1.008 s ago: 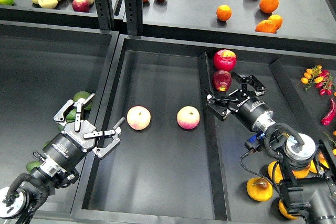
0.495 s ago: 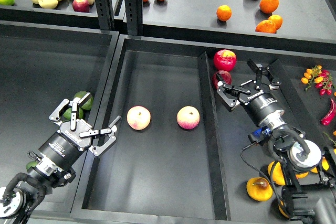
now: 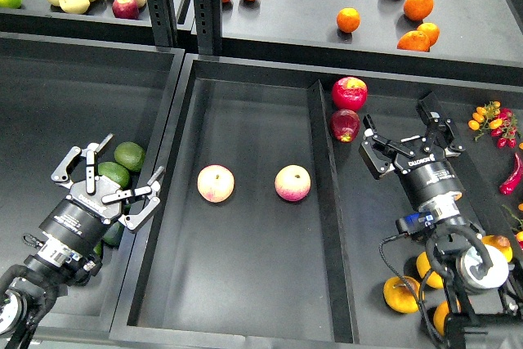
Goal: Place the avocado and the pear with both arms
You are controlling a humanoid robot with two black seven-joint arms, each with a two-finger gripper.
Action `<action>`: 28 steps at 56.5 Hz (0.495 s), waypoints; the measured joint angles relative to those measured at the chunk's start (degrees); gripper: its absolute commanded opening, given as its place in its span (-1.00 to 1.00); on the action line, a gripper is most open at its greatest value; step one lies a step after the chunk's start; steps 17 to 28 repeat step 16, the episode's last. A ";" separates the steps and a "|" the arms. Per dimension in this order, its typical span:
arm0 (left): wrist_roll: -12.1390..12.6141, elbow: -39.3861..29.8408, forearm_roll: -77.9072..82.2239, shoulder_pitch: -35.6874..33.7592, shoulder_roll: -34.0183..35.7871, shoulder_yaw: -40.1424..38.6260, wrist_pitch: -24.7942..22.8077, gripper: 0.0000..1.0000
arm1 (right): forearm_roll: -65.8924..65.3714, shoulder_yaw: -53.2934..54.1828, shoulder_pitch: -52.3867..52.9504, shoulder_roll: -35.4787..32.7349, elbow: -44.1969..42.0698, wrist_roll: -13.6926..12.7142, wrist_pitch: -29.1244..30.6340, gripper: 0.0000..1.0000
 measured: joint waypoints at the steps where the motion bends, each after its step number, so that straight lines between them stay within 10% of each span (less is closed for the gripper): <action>1: -0.06 0.00 0.00 0.02 0.00 -0.07 0.00 0.99 | 0.43 0.00 -0.02 0.00 0.03 0.07 0.09 1.00; 28: -0.23 -0.22 0.01 1.46 0.01 0.35 0.00 0.99 | 3.78 -0.24 -0.17 0.00 0.15 2.06 0.58 1.00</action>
